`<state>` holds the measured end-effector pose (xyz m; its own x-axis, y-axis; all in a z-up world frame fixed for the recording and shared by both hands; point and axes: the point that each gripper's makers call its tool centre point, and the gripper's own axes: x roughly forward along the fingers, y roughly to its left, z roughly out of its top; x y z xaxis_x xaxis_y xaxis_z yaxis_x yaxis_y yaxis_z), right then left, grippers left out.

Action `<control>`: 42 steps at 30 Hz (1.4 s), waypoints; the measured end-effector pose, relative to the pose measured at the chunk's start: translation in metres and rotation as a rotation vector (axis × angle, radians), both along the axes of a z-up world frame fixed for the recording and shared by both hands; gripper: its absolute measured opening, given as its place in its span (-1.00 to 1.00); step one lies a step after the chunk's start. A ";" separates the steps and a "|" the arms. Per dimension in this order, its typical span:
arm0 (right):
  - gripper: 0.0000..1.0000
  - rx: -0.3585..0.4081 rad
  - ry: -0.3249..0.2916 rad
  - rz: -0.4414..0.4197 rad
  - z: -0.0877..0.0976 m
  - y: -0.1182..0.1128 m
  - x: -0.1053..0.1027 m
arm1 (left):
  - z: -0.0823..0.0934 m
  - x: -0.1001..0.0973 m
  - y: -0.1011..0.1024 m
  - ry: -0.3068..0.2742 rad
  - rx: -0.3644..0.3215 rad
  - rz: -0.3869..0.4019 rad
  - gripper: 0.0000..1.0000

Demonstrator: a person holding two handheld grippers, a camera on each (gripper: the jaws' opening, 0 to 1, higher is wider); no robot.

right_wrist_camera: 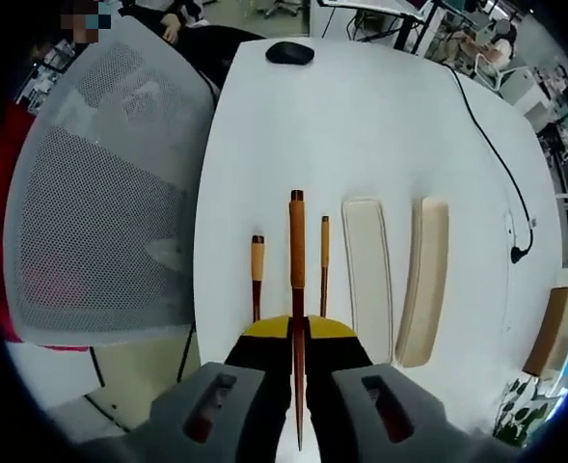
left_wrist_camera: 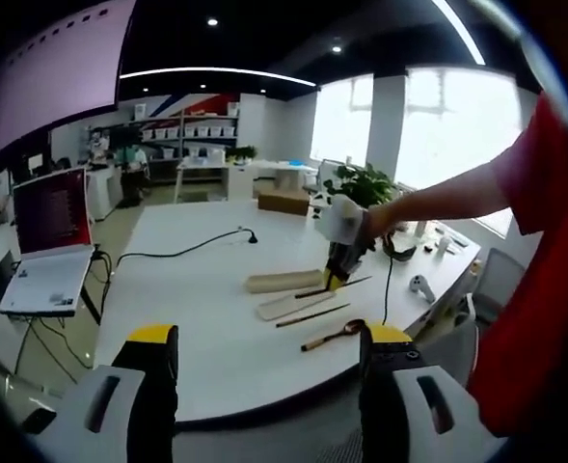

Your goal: Arrange the utensils inside the cutlery case until each visible utensil rests in its matching compartment.

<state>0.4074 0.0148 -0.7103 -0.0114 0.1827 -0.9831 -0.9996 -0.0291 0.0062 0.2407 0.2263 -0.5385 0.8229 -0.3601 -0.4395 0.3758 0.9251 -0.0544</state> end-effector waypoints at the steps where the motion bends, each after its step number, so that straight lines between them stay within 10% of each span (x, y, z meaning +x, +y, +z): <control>1: -1.00 -0.004 -0.001 -0.001 0.000 -0.001 0.001 | 0.000 0.000 0.001 0.000 0.007 -0.003 0.57; 42: -1.00 -0.075 -0.018 0.011 0.030 -0.010 0.053 | -0.005 0.030 0.016 -0.010 -0.003 -0.015 0.56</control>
